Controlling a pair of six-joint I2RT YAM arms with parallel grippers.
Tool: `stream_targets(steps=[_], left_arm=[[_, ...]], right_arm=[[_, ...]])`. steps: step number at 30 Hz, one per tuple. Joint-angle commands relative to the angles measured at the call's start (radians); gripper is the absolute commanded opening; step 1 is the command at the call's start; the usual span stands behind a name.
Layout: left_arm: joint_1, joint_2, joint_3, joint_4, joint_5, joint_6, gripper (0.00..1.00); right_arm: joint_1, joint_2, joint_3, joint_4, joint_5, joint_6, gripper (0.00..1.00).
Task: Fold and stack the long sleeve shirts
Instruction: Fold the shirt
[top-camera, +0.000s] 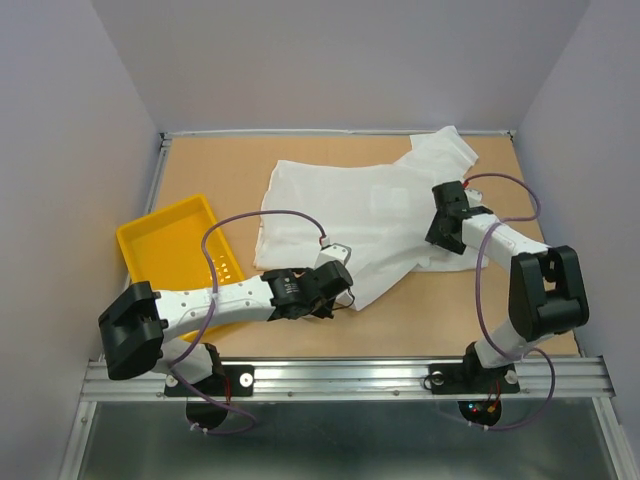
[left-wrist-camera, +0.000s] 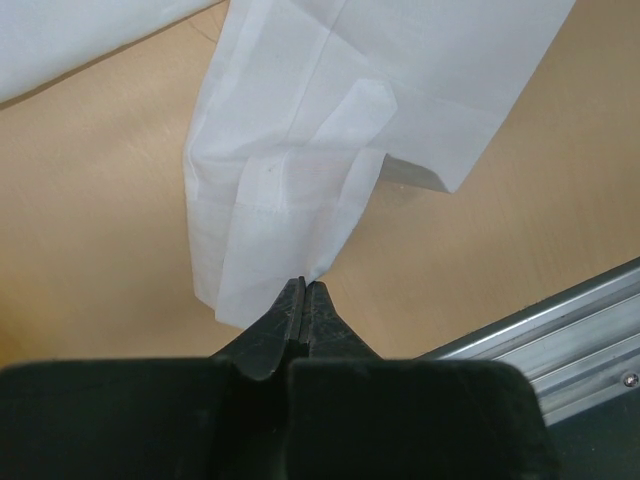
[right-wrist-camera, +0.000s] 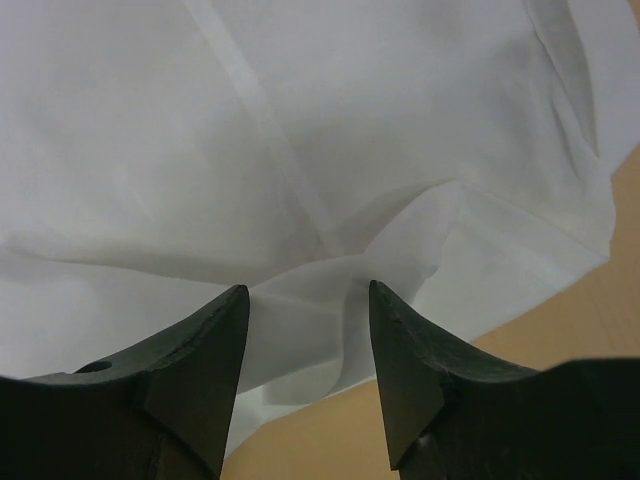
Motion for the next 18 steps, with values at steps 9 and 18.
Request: stream_targets(steps=[9,18], left_arm=[[-0.001,-0.015,0.002,0.001,-0.024,0.002,0.01],[0.001,-0.021,-0.007,-0.006,-0.037,0.0,0.01]], right_arm=[[0.003,0.122,0.054,-0.068,0.152,-0.028,0.52],[0.003,0.093,0.041,-0.086,0.228,-0.023,0.3]])
